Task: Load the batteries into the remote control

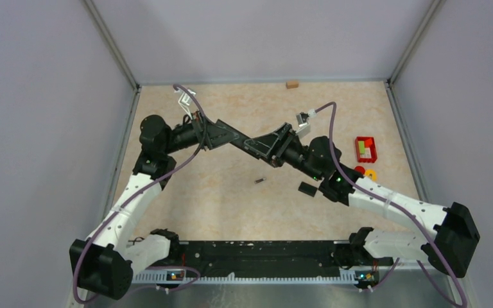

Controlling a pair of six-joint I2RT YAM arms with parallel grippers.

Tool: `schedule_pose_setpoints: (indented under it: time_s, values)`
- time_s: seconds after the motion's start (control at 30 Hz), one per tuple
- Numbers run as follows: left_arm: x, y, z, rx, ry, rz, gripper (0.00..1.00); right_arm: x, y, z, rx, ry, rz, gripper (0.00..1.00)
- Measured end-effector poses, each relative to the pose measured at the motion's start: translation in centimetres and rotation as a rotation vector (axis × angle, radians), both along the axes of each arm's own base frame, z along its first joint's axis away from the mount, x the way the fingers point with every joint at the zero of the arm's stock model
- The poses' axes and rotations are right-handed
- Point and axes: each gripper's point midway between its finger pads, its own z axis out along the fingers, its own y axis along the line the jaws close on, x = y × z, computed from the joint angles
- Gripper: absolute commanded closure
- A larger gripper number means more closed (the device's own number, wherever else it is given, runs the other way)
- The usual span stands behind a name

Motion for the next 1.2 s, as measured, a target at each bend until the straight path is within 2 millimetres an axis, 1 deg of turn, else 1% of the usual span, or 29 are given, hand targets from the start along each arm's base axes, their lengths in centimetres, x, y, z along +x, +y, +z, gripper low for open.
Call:
schedule_pose_setpoints:
  time_s: [0.23,0.4,0.8,1.1,1.2]
  values:
    - [-0.1,0.0,-0.1,0.004,-0.005,-0.004,1.0,0.0,0.0,-0.1,0.008,-0.003,0.004,0.38]
    - [-0.1,0.0,-0.1,0.006,-0.006,-0.004,1.0,-0.2,0.1,0.0,0.009,-0.012,0.015,0.38]
    - [0.0,0.0,-0.6,0.017,0.013,-0.002,1.0,-0.3,0.3,-0.8,-0.021,-0.016,0.031,0.46]
    - [0.0,0.0,-0.8,0.022,0.022,-0.001,1.0,-0.3,0.3,-1.3,-0.045,-0.019,0.03,0.59]
    - [0.0,0.1,-0.9,0.022,0.031,0.003,1.0,-0.2,0.3,-1.3,-0.05,-0.023,0.03,0.62]
